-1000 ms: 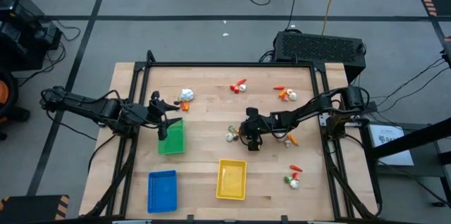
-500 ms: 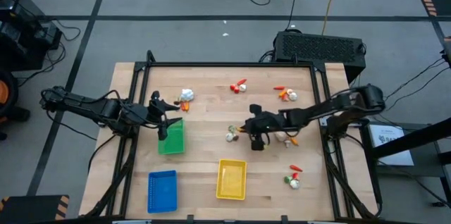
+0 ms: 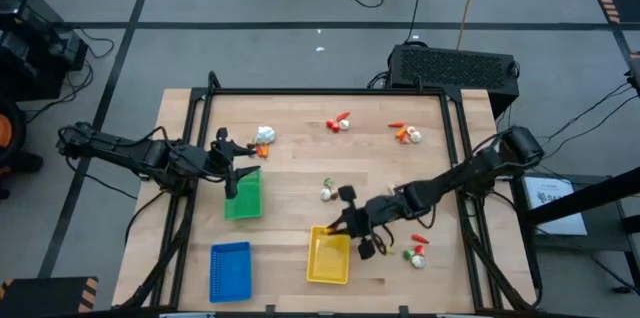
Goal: Sort produce into baskets
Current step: Put the yellow chili pepper into the yellow basket
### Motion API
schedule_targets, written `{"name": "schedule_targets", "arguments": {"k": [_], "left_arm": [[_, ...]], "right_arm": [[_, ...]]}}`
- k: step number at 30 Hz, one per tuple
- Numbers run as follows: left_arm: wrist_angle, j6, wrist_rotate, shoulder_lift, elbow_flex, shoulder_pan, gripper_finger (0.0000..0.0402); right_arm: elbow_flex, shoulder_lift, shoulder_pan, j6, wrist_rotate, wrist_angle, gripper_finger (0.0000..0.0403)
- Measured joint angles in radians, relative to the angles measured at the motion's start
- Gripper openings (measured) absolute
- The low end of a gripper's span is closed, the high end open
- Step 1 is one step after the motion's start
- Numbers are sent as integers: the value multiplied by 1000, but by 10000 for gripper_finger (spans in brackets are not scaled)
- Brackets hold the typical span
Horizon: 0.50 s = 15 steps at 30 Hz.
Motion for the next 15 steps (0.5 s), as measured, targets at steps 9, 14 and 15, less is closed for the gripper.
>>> {"name": "schedule_targets", "arguments": {"k": [9,14,15], "left_arm": [[27,-1,6,0,0,0,205],[25,-1,34,0,0,0,205],[27,-2,44,0,0,0,205]], "right_arm": [[65,129,8,67,-86,7,29],[137,179,27,97,-106,-65,37],[156,182,32,104,-105,-99,42]]}}
